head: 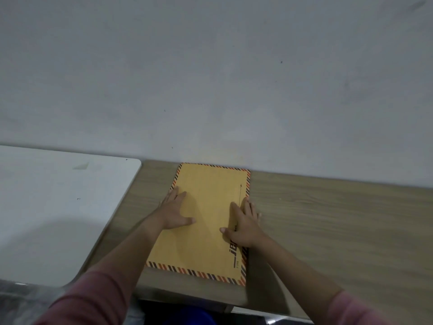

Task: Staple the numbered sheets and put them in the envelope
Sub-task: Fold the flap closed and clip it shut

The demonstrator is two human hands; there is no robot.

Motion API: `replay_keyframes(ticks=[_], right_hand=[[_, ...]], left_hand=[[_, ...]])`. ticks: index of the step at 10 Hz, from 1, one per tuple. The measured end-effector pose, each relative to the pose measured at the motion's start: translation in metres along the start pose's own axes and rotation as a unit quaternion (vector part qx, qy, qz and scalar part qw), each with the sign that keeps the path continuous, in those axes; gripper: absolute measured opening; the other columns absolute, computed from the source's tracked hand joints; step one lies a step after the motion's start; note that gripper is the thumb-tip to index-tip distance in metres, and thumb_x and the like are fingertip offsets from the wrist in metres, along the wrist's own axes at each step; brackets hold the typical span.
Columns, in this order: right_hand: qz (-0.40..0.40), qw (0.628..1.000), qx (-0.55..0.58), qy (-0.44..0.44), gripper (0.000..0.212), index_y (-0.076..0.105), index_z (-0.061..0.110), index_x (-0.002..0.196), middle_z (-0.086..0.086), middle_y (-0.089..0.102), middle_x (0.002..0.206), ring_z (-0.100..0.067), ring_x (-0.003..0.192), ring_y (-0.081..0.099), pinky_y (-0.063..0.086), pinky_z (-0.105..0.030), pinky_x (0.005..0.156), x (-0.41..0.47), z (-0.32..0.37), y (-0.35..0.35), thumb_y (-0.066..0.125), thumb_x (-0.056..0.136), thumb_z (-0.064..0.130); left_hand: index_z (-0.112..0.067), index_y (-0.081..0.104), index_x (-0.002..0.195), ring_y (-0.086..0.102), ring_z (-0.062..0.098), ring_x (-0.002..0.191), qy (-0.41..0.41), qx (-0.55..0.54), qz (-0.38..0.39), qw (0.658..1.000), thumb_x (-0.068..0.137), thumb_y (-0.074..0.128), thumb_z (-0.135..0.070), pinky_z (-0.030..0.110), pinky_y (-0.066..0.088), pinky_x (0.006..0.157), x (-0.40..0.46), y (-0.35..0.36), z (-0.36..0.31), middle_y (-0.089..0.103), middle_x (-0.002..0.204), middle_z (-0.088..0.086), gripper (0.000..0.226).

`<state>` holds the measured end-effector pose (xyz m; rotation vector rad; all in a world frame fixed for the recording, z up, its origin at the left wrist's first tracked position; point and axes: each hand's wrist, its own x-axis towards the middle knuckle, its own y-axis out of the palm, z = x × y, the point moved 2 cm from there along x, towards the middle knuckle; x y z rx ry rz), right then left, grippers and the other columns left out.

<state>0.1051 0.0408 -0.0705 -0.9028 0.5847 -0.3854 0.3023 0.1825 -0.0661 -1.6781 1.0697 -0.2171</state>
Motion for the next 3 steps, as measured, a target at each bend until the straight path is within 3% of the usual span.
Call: replay_keyframes(ticks=[2, 3], right_hand=[[-0.004, 1.0, 0.003, 0.007, 0.091, 0.005, 0.029, 0.148, -0.01, -0.022, 0.156, -0.033, 0.141, -0.024, -0.012, -0.054, 0.112, 0.006, -0.002, 0.002, 0.057, 0.079, 0.058], [-0.046, 0.996, 0.08, -0.007, 0.09, 0.011, 0.026, 0.148, -0.005, -0.01, 0.158, -0.029, 0.145, -0.013, -0.003, -0.053, 0.115, -0.004, 0.0, -0.01, 0.061, 0.078, 0.055]], left_hand=[[-0.02, 0.01, 0.153, -0.009, 0.022, 0.148, -0.009, -0.012, -0.006, 1.0, 0.076, 0.071, -0.051, 0.039, 0.006, 0.121, 0.002, -0.001, 0.0, -0.013, 0.161, 0.004, 0.103], [-0.019, 0.015, 0.152, 0.0, 0.021, 0.149, 0.003, -0.029, -0.041, 0.999, 0.079, 0.068, -0.05, 0.038, 0.012, 0.119, -0.012, 0.0, -0.011, -0.008, 0.162, 0.004, 0.095]])
